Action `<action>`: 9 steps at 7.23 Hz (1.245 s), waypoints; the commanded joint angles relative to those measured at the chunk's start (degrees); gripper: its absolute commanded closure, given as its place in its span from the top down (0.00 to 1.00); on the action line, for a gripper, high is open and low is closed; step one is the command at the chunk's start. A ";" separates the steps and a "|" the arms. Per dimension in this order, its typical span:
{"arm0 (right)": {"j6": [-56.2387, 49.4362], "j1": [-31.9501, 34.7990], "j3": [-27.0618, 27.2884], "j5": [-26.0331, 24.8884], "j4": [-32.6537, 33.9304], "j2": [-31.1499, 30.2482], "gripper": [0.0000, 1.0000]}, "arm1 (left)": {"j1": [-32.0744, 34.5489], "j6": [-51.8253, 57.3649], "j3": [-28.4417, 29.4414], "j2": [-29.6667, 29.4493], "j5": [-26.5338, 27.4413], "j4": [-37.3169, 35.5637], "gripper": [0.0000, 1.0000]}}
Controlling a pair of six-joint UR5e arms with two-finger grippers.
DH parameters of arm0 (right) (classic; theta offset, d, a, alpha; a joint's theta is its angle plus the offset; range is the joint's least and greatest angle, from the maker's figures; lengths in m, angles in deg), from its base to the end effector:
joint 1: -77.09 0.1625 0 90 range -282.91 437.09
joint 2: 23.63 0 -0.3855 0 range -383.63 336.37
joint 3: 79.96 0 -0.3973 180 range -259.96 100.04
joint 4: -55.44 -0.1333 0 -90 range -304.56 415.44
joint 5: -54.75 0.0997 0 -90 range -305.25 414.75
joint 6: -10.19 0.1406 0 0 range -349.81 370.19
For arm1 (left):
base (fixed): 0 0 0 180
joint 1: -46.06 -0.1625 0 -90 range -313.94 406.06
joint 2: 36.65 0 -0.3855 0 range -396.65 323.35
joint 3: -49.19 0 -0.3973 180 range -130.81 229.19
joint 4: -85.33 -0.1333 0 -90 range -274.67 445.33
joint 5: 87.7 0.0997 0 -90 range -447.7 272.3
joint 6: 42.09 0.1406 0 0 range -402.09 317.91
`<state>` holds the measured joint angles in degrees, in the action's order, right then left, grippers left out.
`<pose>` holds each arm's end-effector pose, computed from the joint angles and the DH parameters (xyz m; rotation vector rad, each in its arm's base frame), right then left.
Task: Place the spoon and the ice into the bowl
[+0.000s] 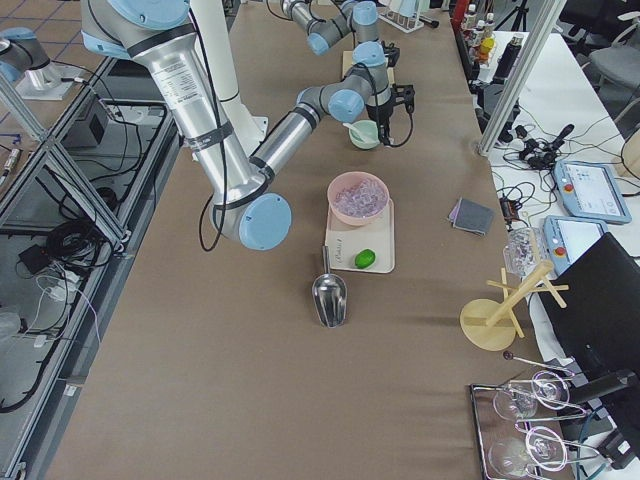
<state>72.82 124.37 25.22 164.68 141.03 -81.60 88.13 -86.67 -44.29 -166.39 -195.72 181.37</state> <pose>-0.3714 -0.5280 0.2017 0.2831 -0.9055 0.1644 0.4612 -0.5373 0.1986 0.3768 0.8204 0.1896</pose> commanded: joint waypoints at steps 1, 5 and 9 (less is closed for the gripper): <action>6.07 -4.81 -8.54 -6.20 -0.77 9.32 0.00 | 8.97 9.99 -0.66 4.13 -5.70 0.02 0.98; 15.50 -16.59 -18.94 -19.58 -9.82 14.19 0.00 | 15.05 13.37 1.53 4.94 -6.94 0.02 0.98; 15.77 -18.28 -17.81 -18.89 -9.39 14.20 0.87 | 15.15 13.46 1.81 5.90 -7.56 1.16 0.98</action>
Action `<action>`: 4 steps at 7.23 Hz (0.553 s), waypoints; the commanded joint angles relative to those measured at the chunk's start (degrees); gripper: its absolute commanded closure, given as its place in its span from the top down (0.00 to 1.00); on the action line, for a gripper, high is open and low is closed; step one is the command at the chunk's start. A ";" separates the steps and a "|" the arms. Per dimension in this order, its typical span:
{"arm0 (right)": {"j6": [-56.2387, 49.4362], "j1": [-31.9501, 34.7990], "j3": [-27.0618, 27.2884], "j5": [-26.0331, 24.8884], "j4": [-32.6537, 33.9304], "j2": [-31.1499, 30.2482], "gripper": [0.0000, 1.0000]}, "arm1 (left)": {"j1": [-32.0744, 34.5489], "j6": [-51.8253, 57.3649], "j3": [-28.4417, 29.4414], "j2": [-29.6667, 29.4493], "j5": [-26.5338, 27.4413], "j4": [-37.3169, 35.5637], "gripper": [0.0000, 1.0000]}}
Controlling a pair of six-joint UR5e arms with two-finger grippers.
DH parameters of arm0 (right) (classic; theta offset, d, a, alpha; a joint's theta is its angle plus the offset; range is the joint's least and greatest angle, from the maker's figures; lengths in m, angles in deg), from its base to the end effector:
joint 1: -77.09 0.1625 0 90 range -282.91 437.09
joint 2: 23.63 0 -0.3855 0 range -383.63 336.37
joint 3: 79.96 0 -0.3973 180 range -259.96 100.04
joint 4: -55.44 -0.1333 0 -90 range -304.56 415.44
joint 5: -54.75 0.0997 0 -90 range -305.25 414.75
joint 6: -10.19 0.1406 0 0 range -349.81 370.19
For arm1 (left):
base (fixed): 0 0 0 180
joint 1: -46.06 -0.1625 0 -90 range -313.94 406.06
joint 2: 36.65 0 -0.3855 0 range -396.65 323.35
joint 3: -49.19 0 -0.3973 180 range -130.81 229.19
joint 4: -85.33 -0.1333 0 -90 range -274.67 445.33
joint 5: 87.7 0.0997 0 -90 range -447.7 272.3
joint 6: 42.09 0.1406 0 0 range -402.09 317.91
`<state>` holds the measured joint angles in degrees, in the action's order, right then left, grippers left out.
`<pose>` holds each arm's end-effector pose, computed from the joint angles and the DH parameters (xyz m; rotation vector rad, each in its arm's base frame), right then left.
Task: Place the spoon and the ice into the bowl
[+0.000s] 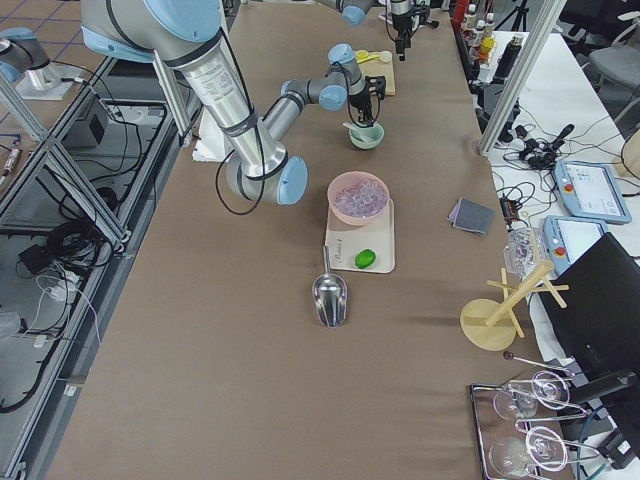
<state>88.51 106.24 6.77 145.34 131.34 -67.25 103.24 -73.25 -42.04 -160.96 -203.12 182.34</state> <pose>-0.5832 -0.4762 0.1493 0.3406 -0.9423 0.2739 0.3180 -0.6277 0.2761 0.3954 0.7459 0.1919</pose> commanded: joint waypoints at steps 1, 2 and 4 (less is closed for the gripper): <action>0.95 -0.32 2.82 0.46 1.26 -0.68 1.00 | 0.03 0.04 -1.92 1.35 -0.16 0.37 0.98; 0.35 0.72 7.45 1.77 7.36 -1.38 1.00 | 0.03 0.04 -4.55 3.18 0.19 0.37 0.98; -2.45 6.59 10.38 9.82 9.61 -3.83 1.00 | -0.06 -0.14 -4.32 5.39 0.63 6.13 0.98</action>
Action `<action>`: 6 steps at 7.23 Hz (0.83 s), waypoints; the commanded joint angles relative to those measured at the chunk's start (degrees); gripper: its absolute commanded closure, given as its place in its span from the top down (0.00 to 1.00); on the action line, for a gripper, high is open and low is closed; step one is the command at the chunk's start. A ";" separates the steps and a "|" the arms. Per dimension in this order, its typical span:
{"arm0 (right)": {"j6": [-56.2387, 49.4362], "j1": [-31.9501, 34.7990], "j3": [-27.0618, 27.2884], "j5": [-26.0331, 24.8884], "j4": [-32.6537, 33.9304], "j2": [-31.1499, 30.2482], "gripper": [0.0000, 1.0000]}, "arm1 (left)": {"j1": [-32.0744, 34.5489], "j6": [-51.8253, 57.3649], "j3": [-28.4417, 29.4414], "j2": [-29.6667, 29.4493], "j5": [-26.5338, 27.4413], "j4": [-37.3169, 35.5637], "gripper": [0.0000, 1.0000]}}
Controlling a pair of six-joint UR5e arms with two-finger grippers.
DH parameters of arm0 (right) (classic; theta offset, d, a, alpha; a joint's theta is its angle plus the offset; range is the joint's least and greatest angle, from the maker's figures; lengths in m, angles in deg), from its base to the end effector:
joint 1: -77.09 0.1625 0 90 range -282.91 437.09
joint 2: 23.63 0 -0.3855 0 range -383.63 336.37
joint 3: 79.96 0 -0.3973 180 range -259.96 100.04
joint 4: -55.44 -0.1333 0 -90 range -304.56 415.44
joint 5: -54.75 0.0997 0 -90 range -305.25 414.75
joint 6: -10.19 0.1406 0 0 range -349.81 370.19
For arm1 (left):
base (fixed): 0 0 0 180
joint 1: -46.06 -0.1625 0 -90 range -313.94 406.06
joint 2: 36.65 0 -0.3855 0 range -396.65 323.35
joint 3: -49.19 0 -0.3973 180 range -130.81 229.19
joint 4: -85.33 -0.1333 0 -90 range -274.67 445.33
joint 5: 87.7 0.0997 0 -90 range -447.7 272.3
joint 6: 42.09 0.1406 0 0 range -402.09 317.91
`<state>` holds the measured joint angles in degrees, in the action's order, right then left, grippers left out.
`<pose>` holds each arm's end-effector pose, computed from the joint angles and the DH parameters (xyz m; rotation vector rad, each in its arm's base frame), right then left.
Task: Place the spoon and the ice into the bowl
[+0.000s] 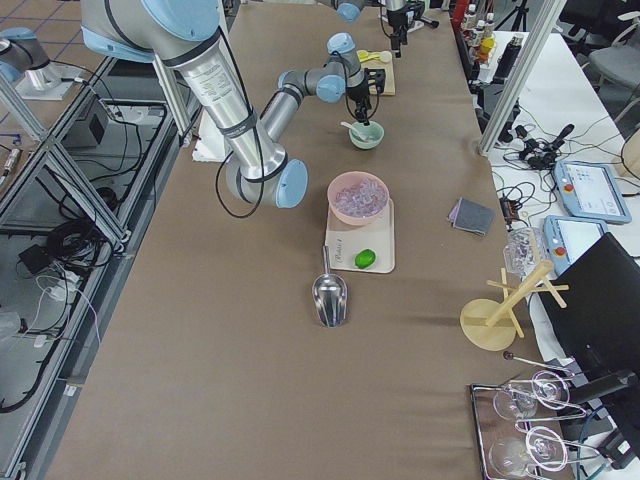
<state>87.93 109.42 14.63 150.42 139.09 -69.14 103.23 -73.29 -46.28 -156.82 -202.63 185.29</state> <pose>-0.5295 -0.4764 0.1346 0.2834 -0.9321 0.2744 0.3051 -0.6094 0.2823 0.4458 0.7646 0.1997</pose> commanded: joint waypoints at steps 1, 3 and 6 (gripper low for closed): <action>-11.11 8.40 6.62 10.01 4.75 -7.09 1.00 | 0.74 -0.09 -0.06 2.99 0.23 3.65 0.98; -34.89 20.69 8.59 19.42 9.51 -17.29 1.00 | 3.19 1.99 0.46 8.78 2.67 4.62 0.98; -75.32 42.47 1.44 32.22 9.26 -31.46 1.00 | 20.47 21.52 0.81 16.89 -4.58 0.69 0.98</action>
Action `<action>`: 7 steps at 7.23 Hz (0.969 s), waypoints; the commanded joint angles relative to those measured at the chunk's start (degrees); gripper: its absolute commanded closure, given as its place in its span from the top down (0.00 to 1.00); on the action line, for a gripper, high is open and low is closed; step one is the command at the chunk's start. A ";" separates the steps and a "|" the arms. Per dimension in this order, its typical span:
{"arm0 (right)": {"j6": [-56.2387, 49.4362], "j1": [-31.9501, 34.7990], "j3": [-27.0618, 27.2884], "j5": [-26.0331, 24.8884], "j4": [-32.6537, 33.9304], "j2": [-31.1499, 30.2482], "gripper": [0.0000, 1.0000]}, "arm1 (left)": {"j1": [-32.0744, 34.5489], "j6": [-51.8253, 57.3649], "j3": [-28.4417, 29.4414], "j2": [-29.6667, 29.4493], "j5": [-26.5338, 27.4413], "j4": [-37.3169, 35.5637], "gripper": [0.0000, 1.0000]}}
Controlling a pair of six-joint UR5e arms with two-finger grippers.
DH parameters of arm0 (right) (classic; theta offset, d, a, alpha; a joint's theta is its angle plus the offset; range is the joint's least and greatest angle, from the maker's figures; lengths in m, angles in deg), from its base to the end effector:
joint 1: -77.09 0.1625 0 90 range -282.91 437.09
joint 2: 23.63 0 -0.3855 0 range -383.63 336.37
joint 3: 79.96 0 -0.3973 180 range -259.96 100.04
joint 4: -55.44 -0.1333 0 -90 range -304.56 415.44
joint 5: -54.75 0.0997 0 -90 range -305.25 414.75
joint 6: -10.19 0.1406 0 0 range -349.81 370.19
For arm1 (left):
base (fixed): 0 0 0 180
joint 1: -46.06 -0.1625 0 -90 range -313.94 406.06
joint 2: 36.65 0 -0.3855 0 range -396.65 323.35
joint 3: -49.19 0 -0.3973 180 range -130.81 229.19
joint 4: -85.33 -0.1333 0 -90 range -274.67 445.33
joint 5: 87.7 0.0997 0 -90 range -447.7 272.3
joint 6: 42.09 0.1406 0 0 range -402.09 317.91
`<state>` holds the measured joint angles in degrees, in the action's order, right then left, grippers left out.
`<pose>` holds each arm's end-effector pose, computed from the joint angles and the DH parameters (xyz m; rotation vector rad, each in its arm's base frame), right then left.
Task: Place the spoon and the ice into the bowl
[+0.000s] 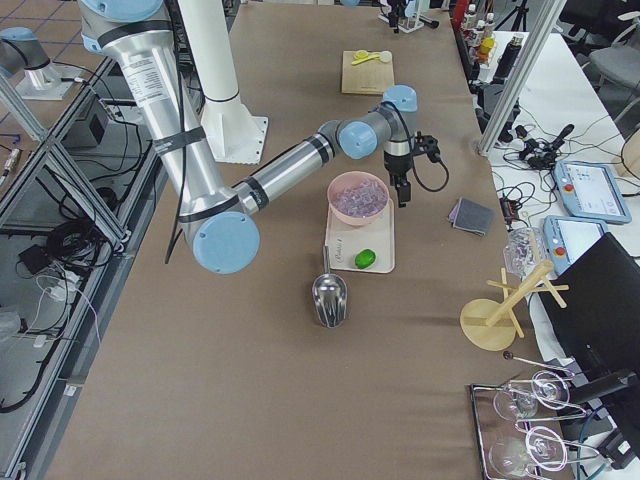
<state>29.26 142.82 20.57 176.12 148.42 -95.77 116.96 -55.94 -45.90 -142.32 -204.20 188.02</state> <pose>-0.1957 -0.5802 0.4062 0.2032 -0.6608 -0.2085 0.1389 -0.6167 0.4429 0.4229 0.5942 0.2225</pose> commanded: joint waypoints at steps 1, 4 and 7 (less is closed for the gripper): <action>-23.13 15.33 -9.59 14.26 -0.51 -6.59 1.00 | 11.06 4.09 0.96 1.97 -6.17 -9.98 0.98; -27.23 20.39 -10.79 12.76 -0.34 -12.31 1.00 | 12.85 -4.87 1.40 4.68 -9.87 -10.67 0.98; -26.19 23.73 -10.79 13.45 0.45 -14.61 1.00 | 13.82 -4.78 1.14 10.22 -14.20 -6.19 0.98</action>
<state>2.67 165.29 9.80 189.37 148.50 -109.68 130.51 -60.67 -44.70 -133.87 -217.55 180.77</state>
